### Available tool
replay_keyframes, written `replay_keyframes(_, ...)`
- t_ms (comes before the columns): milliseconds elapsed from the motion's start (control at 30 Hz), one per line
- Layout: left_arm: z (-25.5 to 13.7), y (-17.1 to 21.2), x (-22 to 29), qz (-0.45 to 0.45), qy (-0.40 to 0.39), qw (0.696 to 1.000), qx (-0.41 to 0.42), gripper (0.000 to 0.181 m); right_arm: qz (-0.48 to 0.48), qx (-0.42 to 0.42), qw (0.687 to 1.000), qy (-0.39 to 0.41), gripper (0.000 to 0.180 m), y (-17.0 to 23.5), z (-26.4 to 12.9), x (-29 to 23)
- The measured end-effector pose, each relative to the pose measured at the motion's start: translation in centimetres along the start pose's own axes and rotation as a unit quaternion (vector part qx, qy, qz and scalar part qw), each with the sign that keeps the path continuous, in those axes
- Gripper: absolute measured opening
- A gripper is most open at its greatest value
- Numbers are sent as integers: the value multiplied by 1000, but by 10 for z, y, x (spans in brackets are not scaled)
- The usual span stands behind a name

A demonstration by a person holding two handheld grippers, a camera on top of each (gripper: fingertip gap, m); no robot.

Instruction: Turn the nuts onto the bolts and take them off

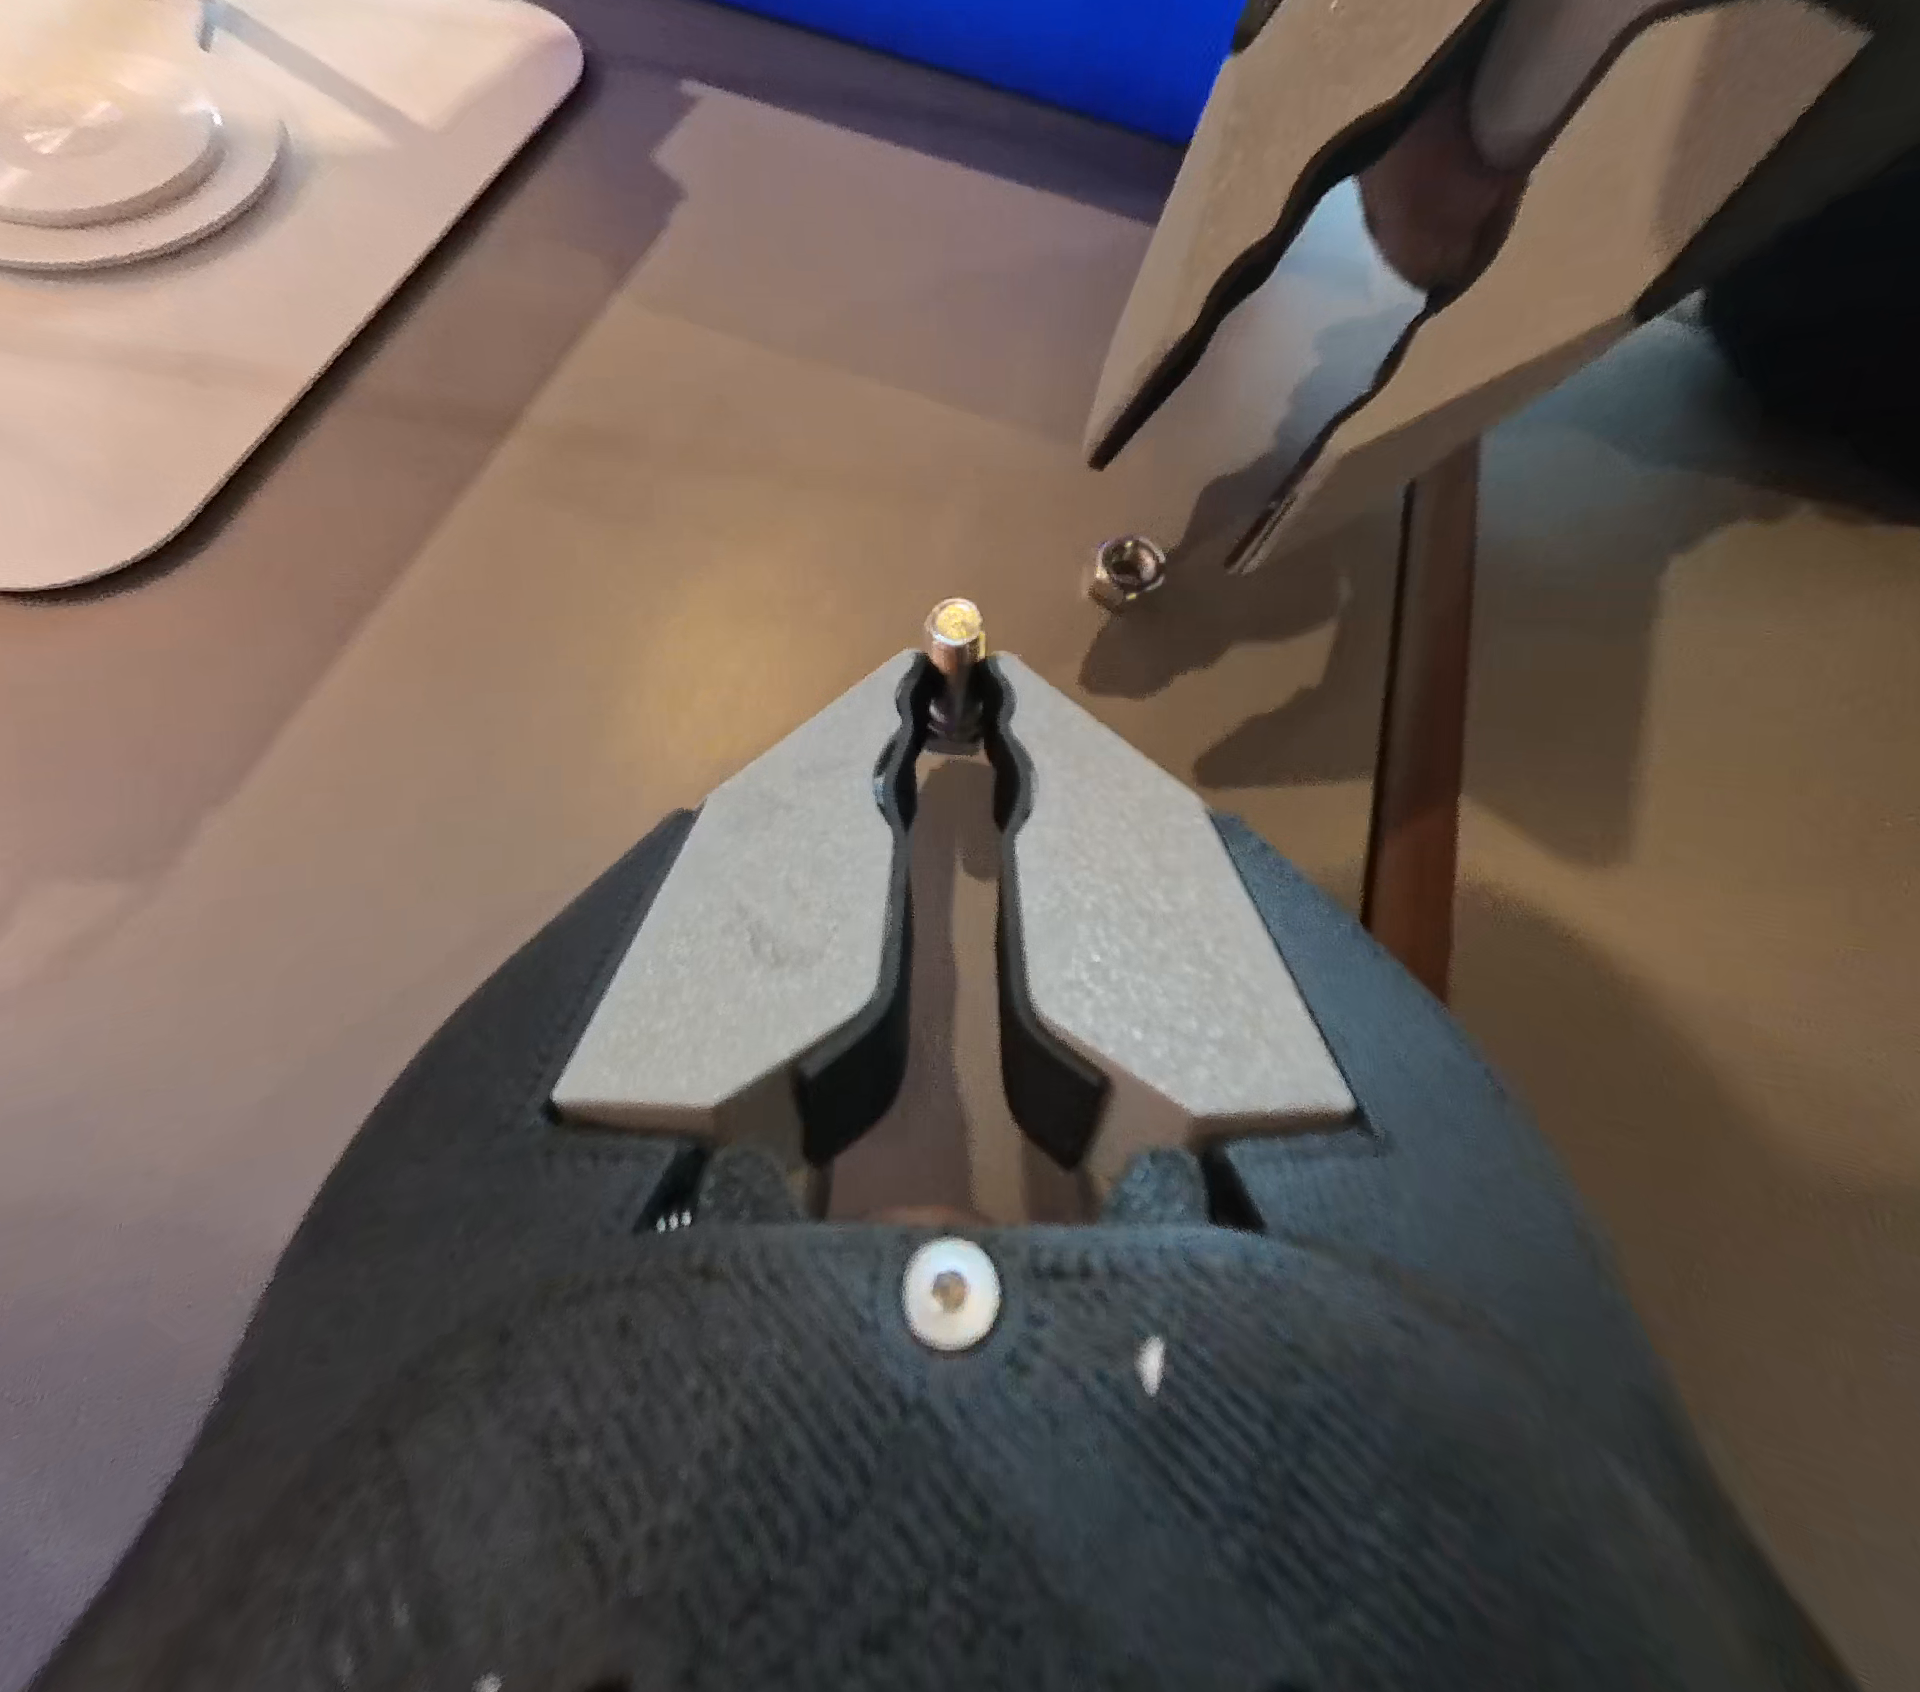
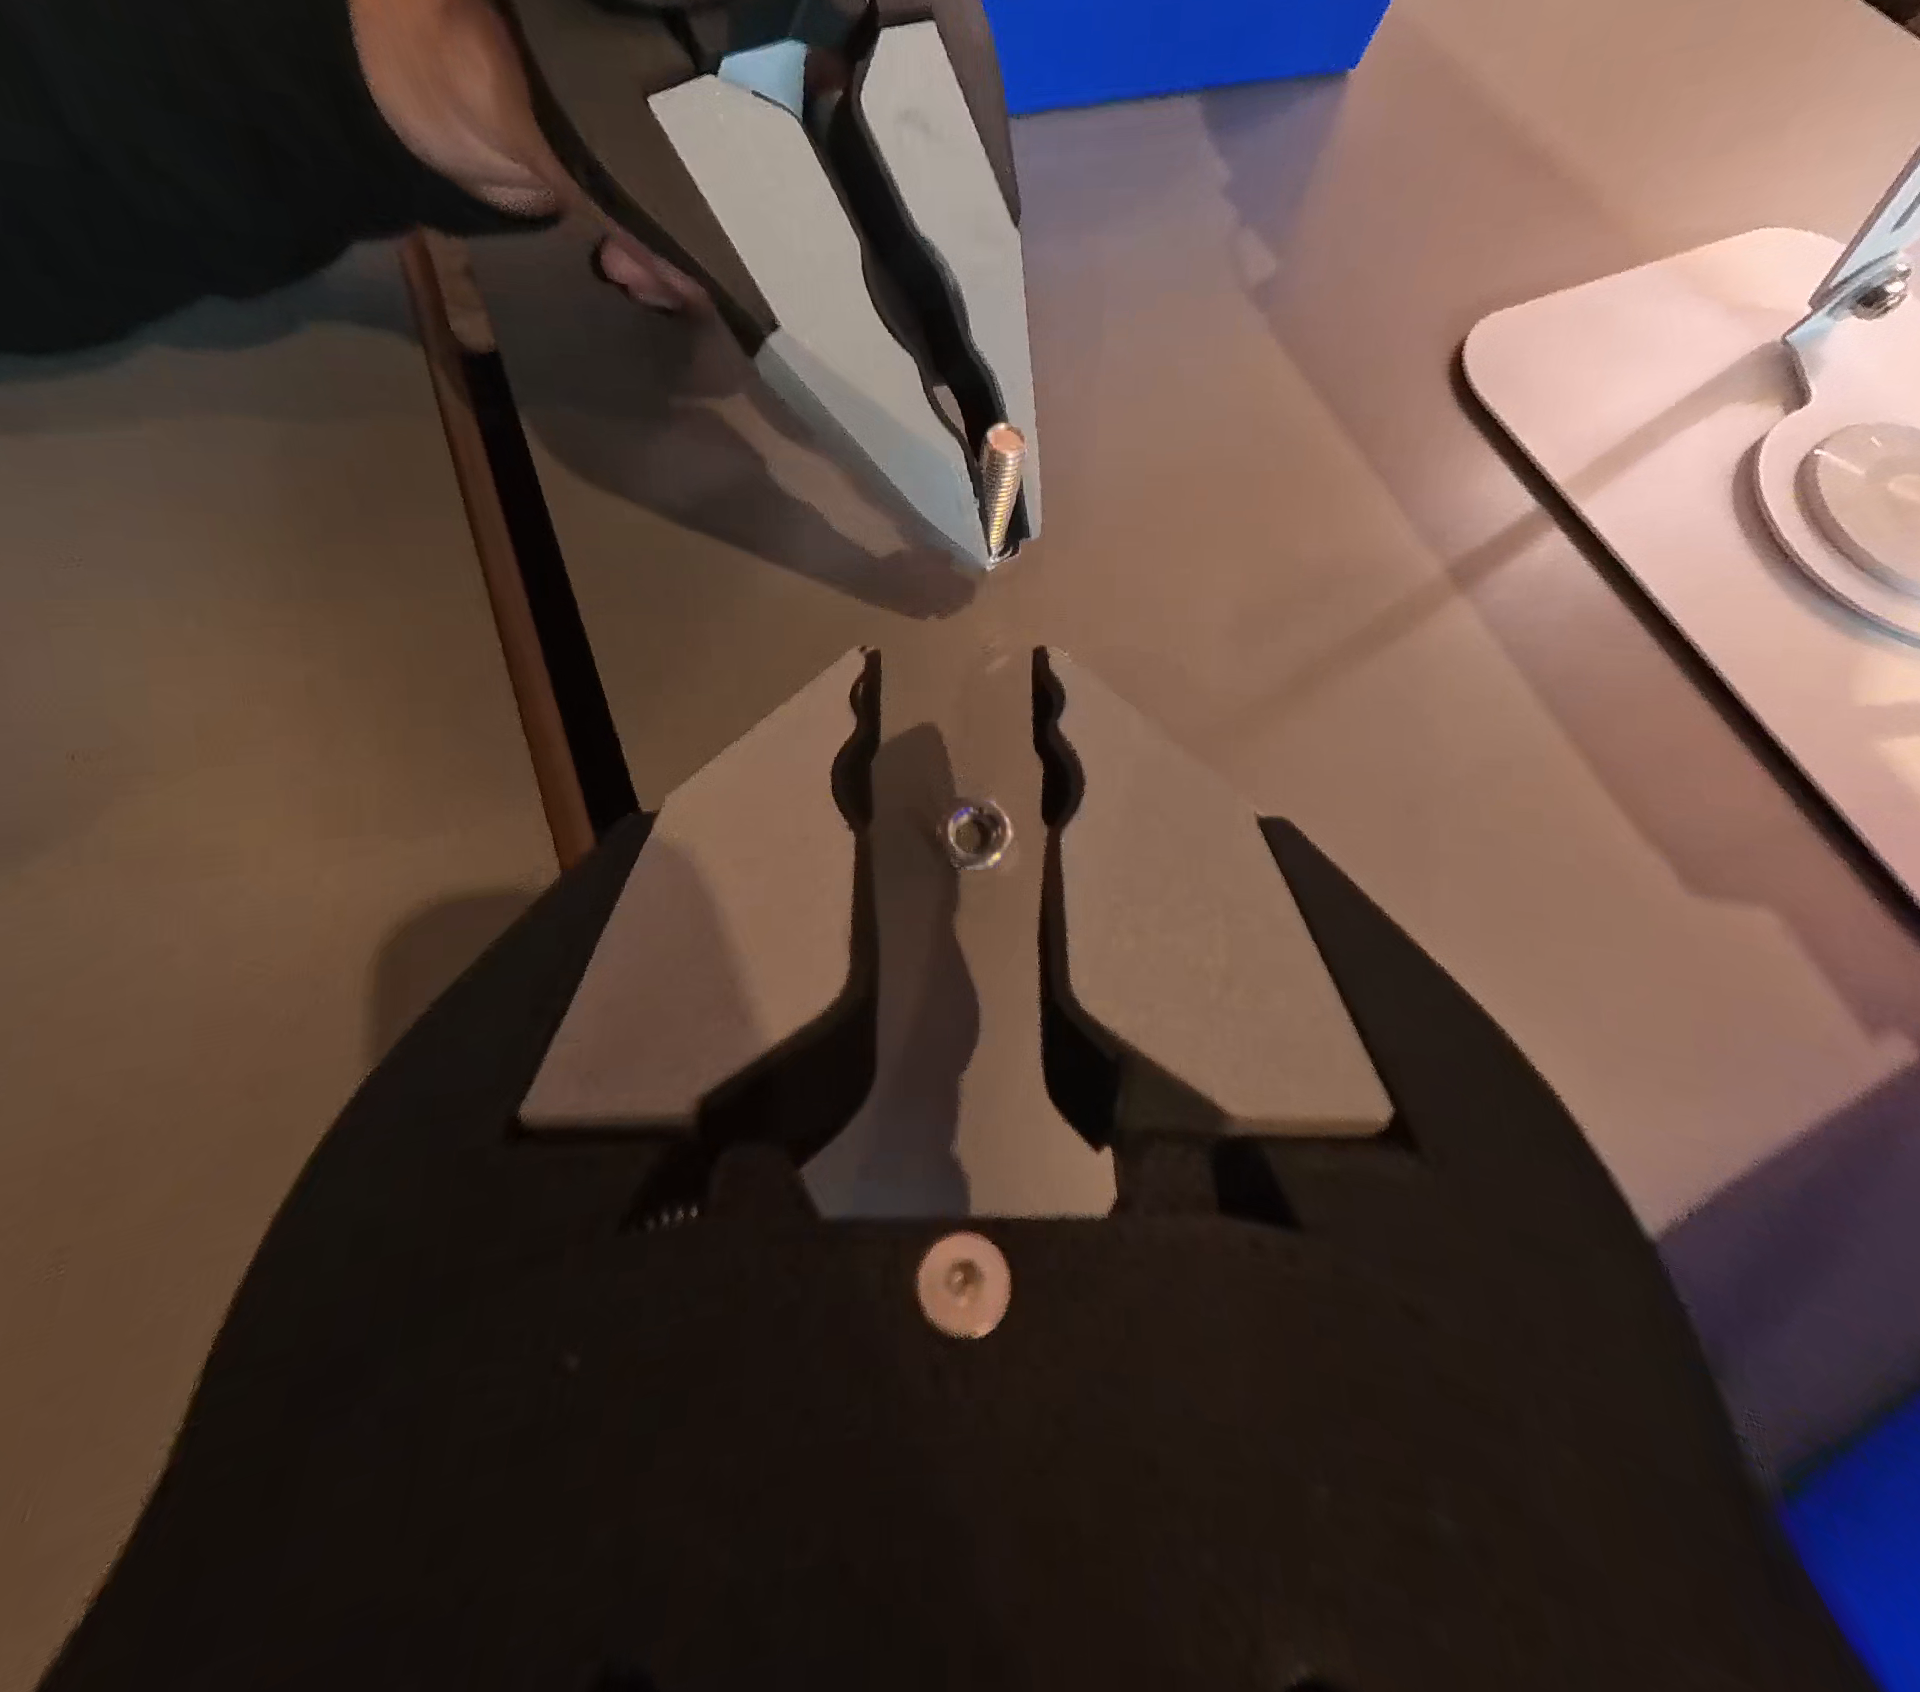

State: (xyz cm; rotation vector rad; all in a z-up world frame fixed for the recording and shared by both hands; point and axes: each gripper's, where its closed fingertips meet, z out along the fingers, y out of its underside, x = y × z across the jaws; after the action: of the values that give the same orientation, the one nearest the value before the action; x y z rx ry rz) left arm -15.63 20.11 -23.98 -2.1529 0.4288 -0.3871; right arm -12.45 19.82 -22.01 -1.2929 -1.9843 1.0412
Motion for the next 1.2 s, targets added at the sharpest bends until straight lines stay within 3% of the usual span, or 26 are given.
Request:
replay_keyframes(33, -2, -4, 1, -3, 2, 1000, 9, 7, 2, 7, 1000, 4, 26, -2, 1, 1)
replay_keyframes(233, -20, -23, 3, -7, -2, 999, 54, 7, -3, 41, 998, 45, 26, -15, -4, 9)
replay_keyframes(533, -36, -13, -3, -35, -31, 997, 64, 7, 35, 147, 985, 84, 29, -44, -20, 21)
replay_keyframes(700, -35, -11, -3, -49, -35, 997, 50, 7, 31, 118, 989, 86, 39, -35, -19, 28)
replay_keyframes(1200, -25, 1, 3, -10, -40, 999, 4, 7, 86, 196, 974, -75, 49, -31, -23, -20)
